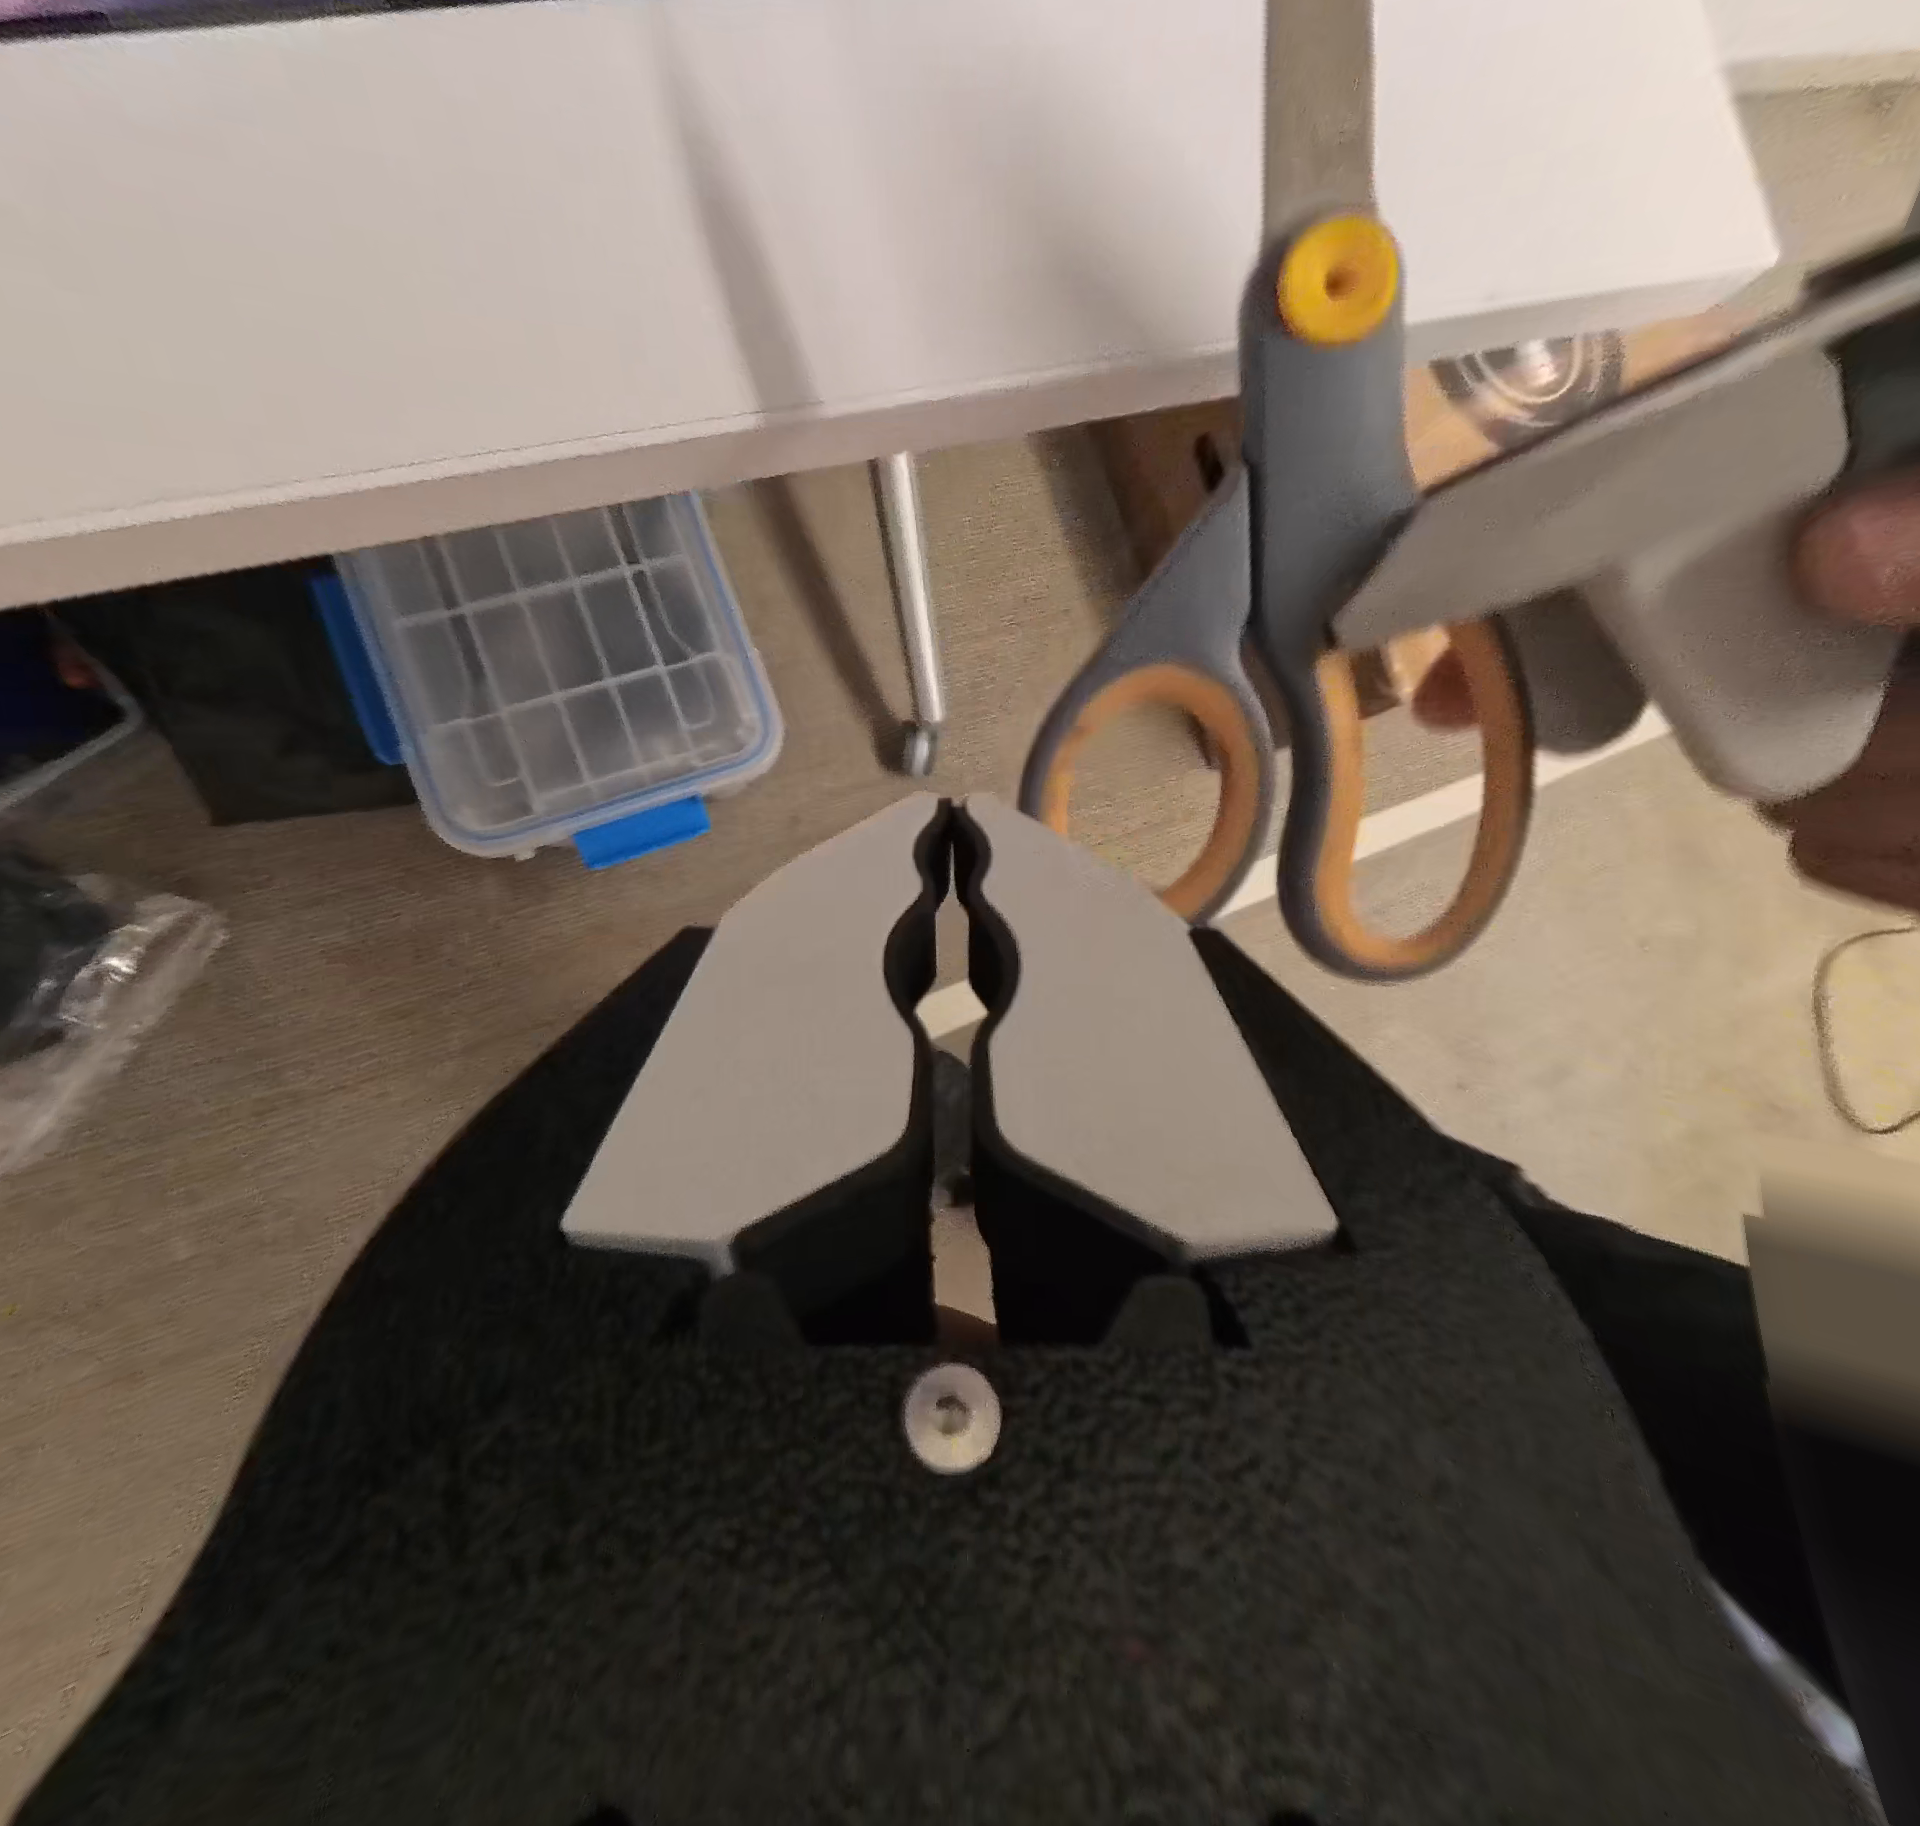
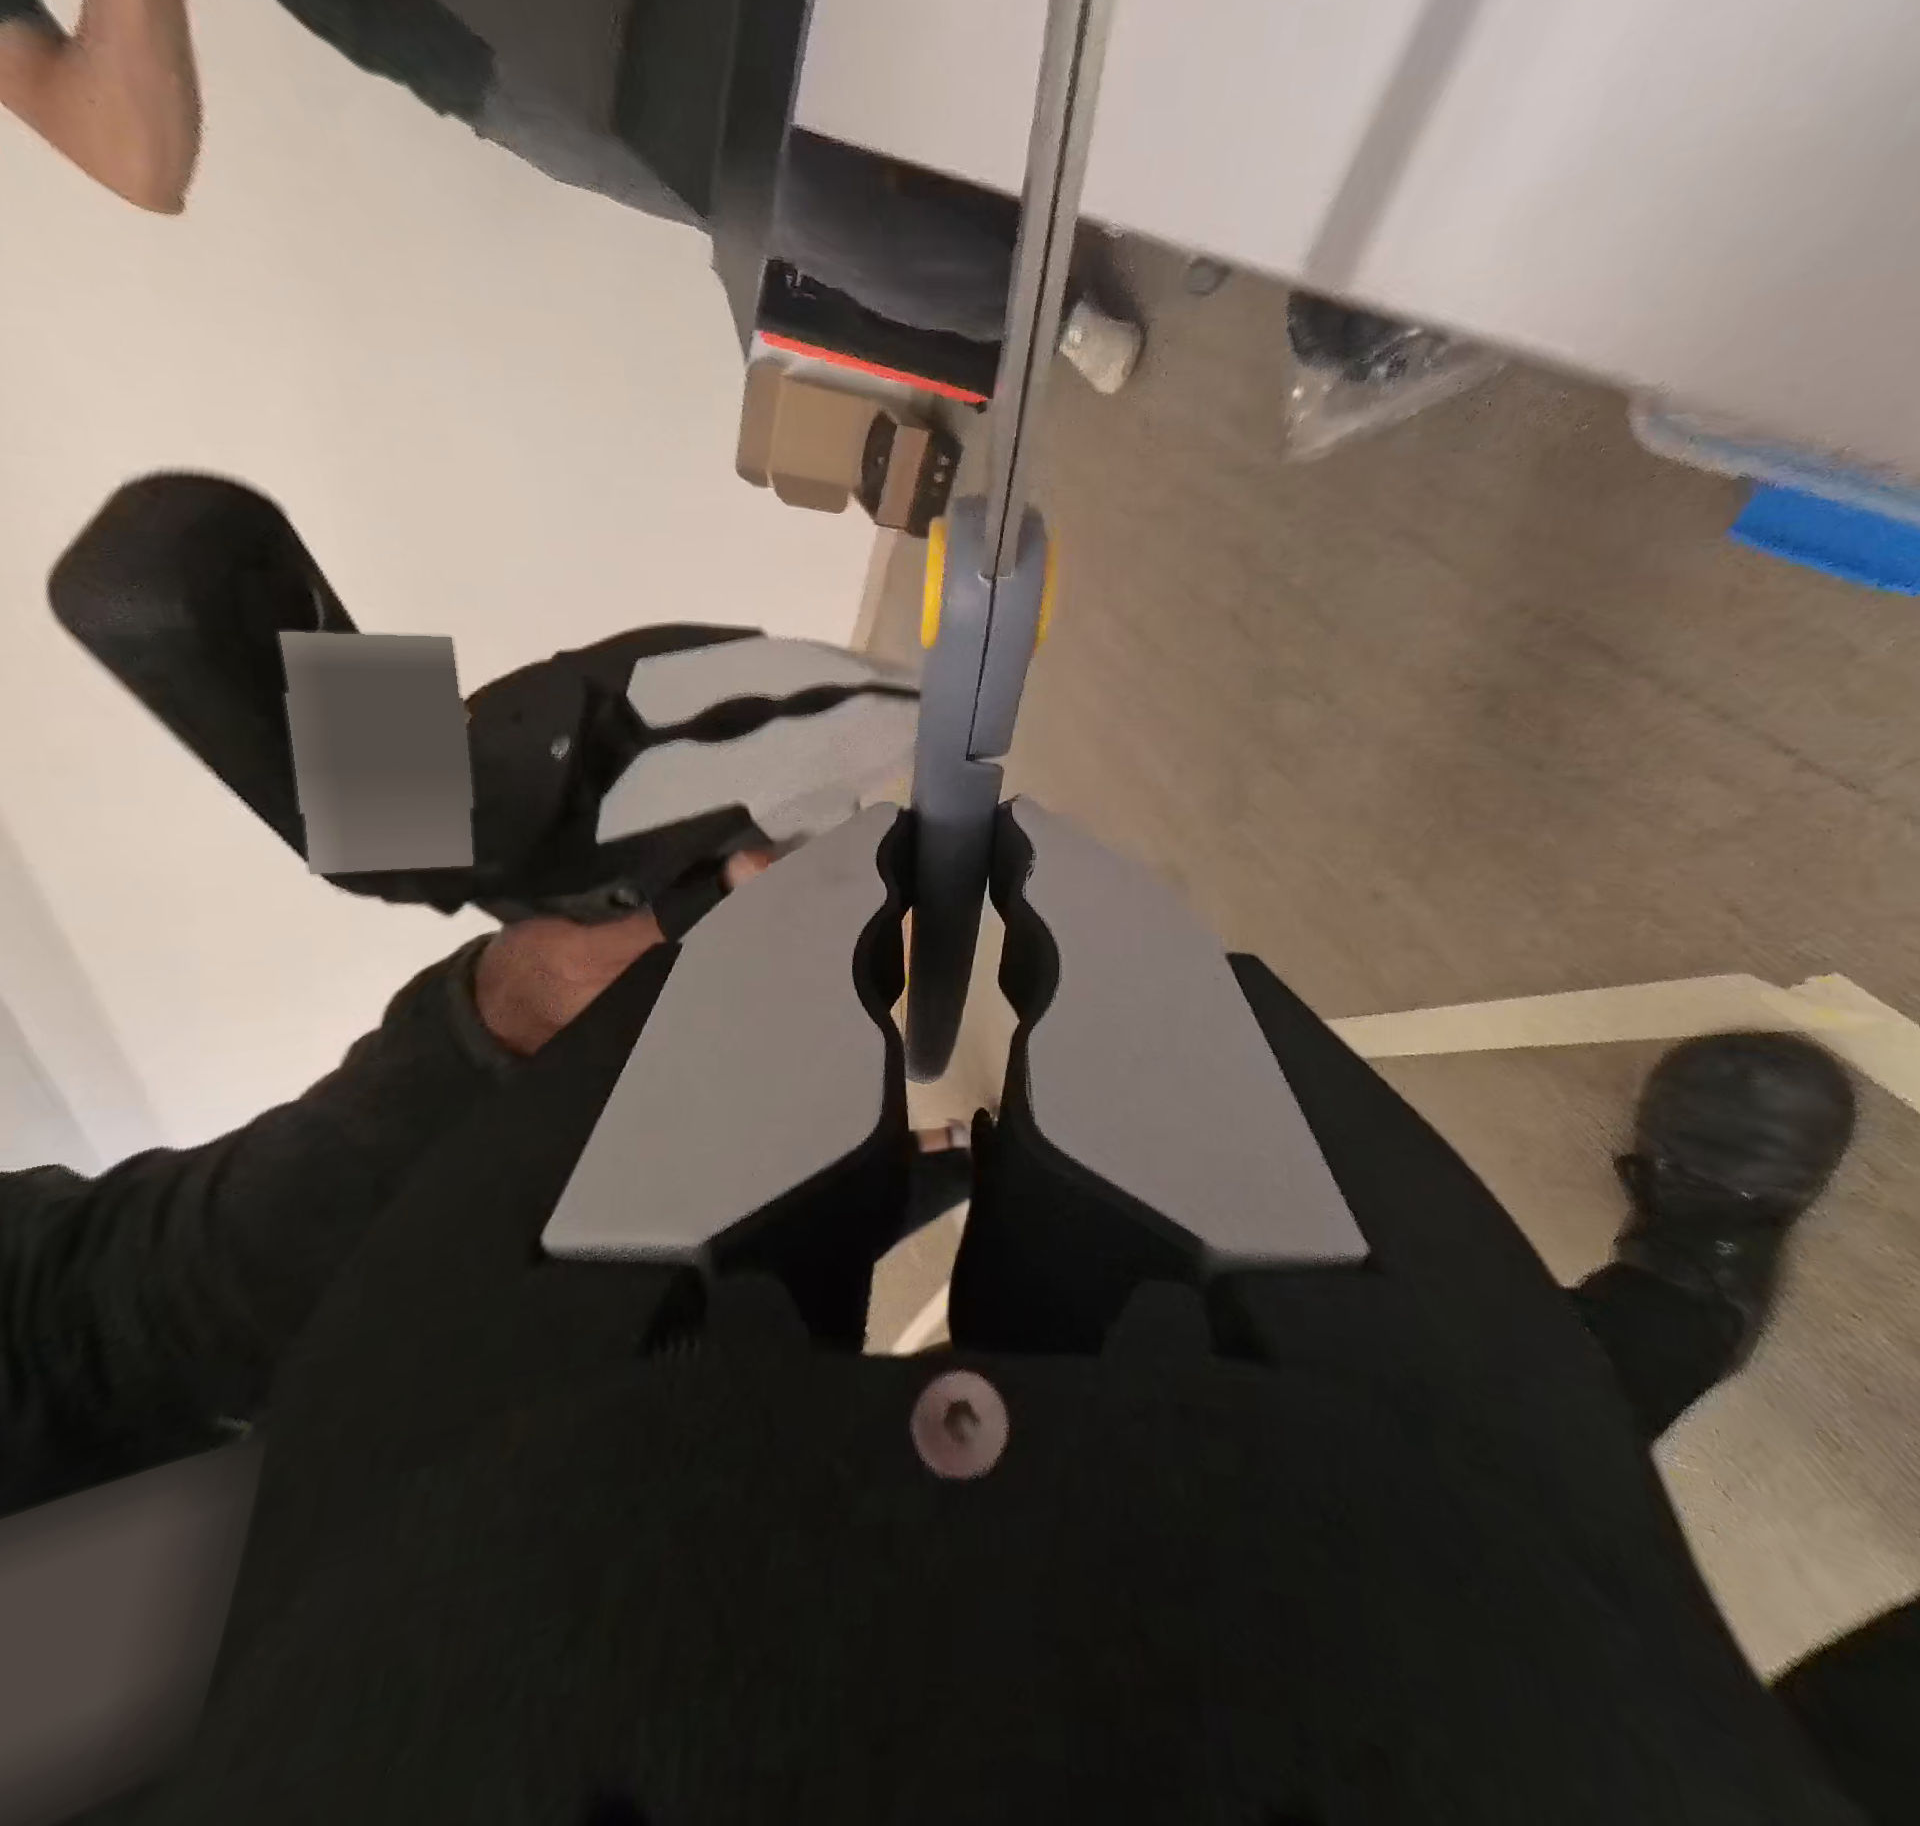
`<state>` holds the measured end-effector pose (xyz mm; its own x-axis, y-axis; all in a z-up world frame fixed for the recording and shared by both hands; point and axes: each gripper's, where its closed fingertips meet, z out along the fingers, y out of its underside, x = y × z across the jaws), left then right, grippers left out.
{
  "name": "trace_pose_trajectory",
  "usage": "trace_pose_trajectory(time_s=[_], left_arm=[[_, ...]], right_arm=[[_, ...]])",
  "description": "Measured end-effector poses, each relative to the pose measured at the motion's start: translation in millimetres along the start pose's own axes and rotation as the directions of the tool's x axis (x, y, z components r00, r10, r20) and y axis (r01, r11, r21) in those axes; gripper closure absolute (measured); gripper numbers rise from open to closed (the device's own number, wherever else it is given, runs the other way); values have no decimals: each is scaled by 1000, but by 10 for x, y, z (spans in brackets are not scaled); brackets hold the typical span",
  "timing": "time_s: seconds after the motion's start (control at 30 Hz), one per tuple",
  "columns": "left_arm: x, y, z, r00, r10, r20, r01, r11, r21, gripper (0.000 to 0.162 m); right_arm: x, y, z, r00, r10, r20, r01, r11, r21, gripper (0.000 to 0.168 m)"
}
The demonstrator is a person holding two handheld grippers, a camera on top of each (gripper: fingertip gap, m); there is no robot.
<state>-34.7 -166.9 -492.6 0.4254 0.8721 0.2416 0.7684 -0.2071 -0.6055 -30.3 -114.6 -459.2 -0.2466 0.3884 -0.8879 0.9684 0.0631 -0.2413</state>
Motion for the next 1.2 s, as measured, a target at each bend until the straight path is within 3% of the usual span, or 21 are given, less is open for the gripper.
trace_pose_trajectory(time_s=[0.17, 0.33, 0.37, 0.4, 0.47, 0.63, 0.8, 1.03, 1.2], left_arm=[[70, 162, -83, 999, 53, -11, -54, 996, -64, 157], [157, 52, -140, 982, 175, 64, -175, 984, -14, 138], [179, -17, -158, 982, 179, 59, -179, 984, 6, 143], [204, -100, -183, 985, 166, 41, -168, 985, 36, 162], [241, -208, -189, 993, 120, -6, -119, 991, 53, 162], [217, -179, -131, 974, 227, 22, -227, 974, -18, 162], [237, -194, -143, 973, 229, 10, -228, 974, -7, 126], [165, -218, -122, 965, 260, 23, -260, 966, -13, 153], [149, -233, -119, 950, 312, 28, -312, 950, -16, 153]], right_arm=[[28, -173, -156, 992, 123, 34, -127, 978, 165, 154], [-7, -142, -168, 999, 42, -16, -40, 991, 127, 154], [-16, -128, -166, 999, 1, -42, 3, 994, 110, 154], [-28, -116, -165, 997, -45, -66, 51, 994, 93, 155], [-65, -100, -154, 991, -101, -85, 107, 992, 70, 154], [-120, -77, -125, 982, -158, -105, 163, 986, 43, 155], [-162, -72, -133, 983, -159, -93, 164, 986, 44, 155], [-234, -10, -160, 979, -188, -83, 190, 982, 21, 154], [-232, 54, -199, 983, -169, -69, 169, 986, 1, 154]])
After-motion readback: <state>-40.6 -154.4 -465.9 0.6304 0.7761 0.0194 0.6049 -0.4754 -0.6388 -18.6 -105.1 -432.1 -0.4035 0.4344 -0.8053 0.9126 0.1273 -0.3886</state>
